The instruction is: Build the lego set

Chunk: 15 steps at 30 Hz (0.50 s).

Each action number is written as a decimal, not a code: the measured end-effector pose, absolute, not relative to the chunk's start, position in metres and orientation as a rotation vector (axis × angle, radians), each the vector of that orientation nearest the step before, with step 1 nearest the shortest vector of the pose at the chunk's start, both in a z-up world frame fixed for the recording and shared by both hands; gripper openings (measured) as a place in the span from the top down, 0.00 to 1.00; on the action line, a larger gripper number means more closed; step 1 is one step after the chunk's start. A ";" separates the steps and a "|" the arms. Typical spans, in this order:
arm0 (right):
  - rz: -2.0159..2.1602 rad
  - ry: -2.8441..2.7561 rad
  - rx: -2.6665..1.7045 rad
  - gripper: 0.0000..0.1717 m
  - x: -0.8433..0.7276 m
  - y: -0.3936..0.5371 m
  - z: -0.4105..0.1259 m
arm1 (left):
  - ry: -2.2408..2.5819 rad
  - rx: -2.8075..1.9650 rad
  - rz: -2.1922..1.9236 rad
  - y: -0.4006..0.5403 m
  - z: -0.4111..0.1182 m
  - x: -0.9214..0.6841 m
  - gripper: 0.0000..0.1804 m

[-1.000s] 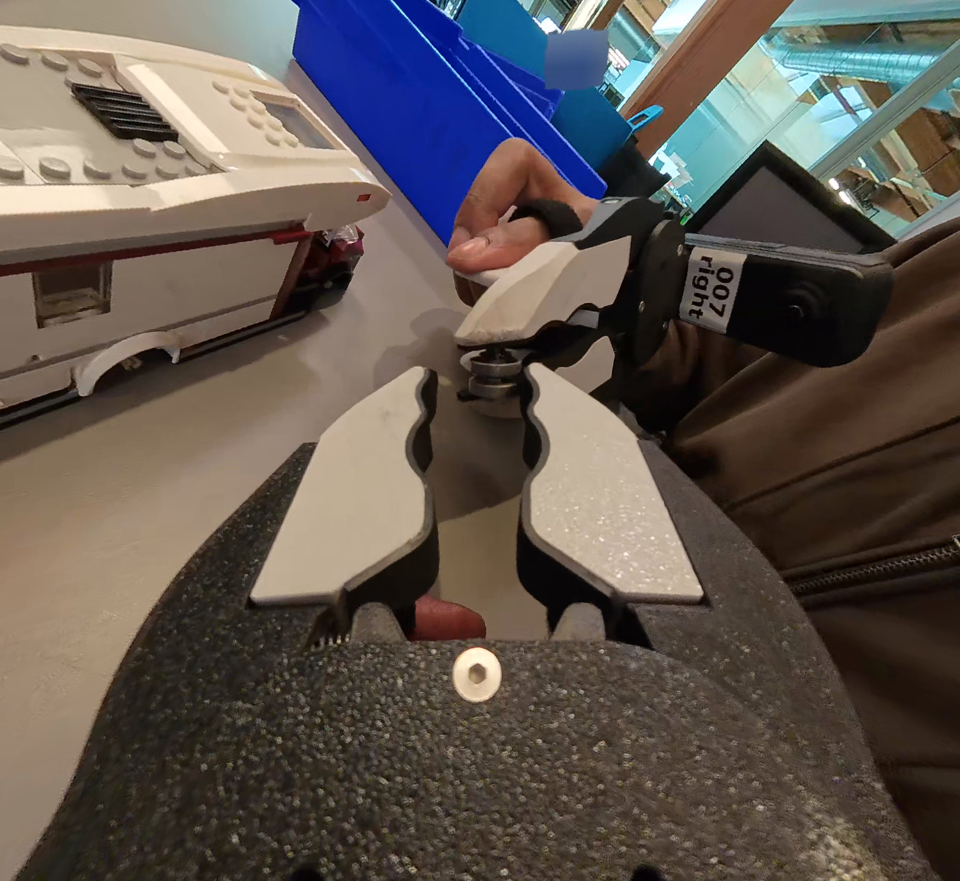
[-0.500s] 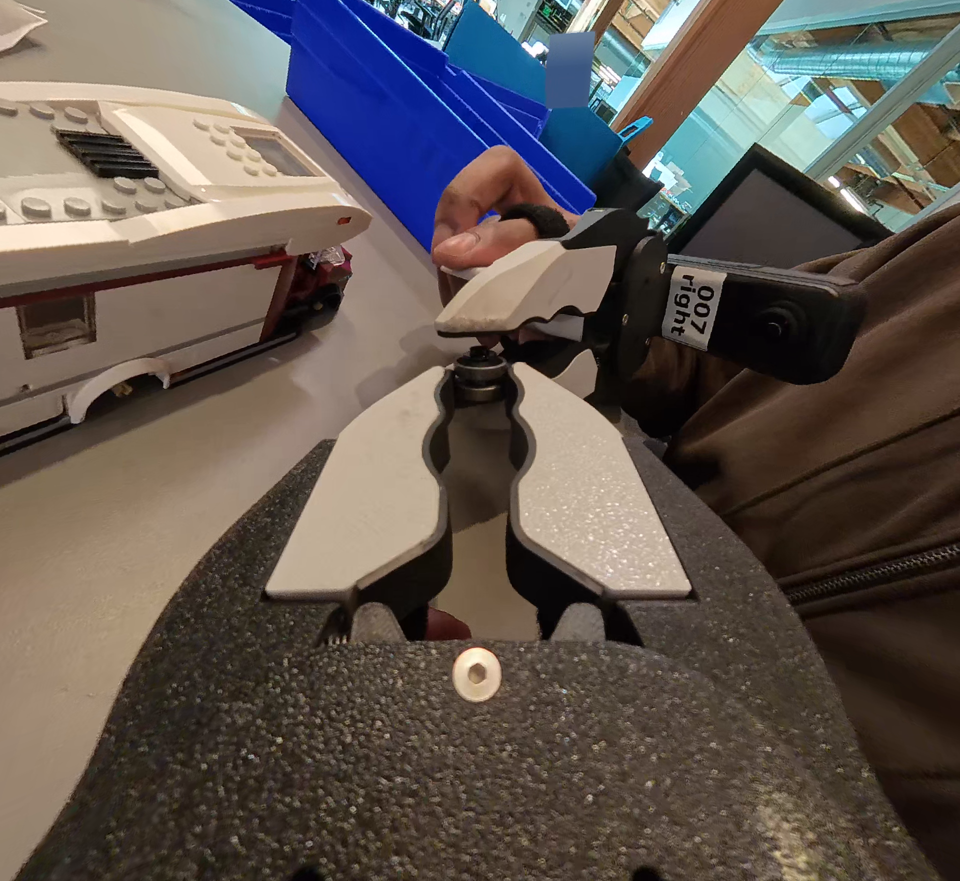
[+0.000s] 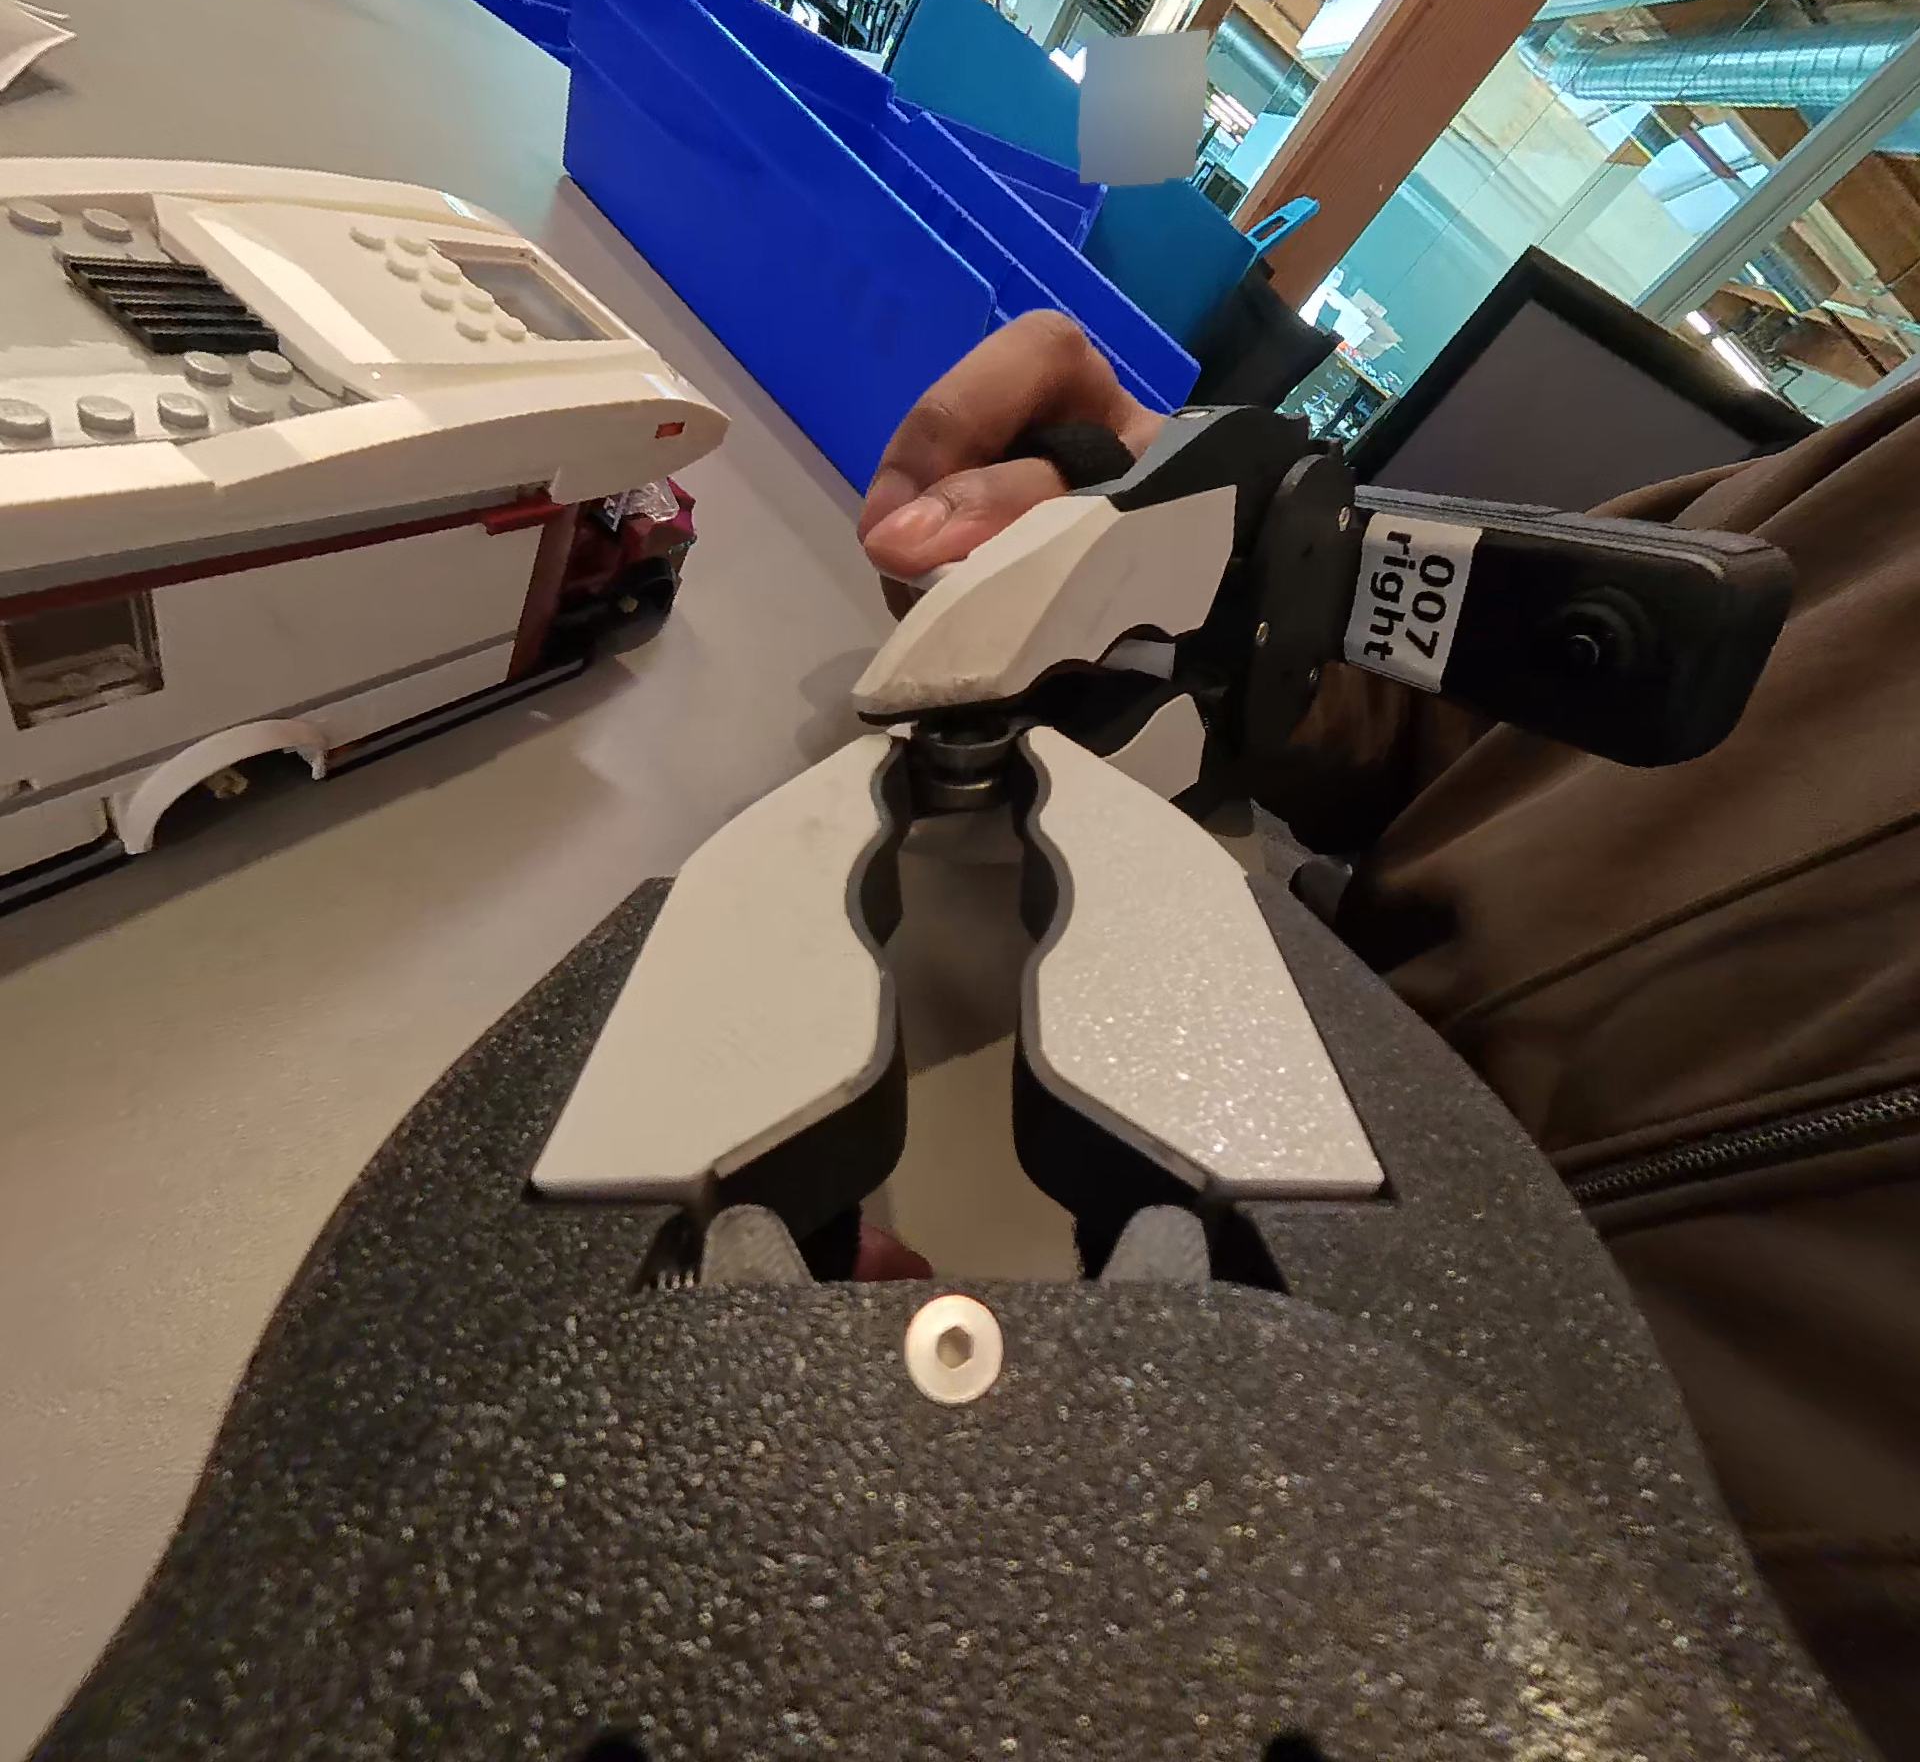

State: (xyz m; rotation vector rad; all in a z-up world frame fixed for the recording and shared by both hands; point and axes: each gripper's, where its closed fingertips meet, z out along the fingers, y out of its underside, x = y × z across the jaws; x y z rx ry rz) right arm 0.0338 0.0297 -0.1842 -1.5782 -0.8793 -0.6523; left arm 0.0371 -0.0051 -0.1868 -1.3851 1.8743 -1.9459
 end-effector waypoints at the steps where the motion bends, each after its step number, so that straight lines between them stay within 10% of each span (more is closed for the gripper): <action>1: -0.650 -0.878 -1.580 0.90 0.034 0.030 -0.184 | 1.875 -1.387 -1.948 -0.005 -0.187 0.037 0.90; 15: -0.802 -0.936 -1.536 0.88 0.032 0.033 -0.190 | 1.873 -1.534 -2.024 -0.002 -0.193 0.036 0.90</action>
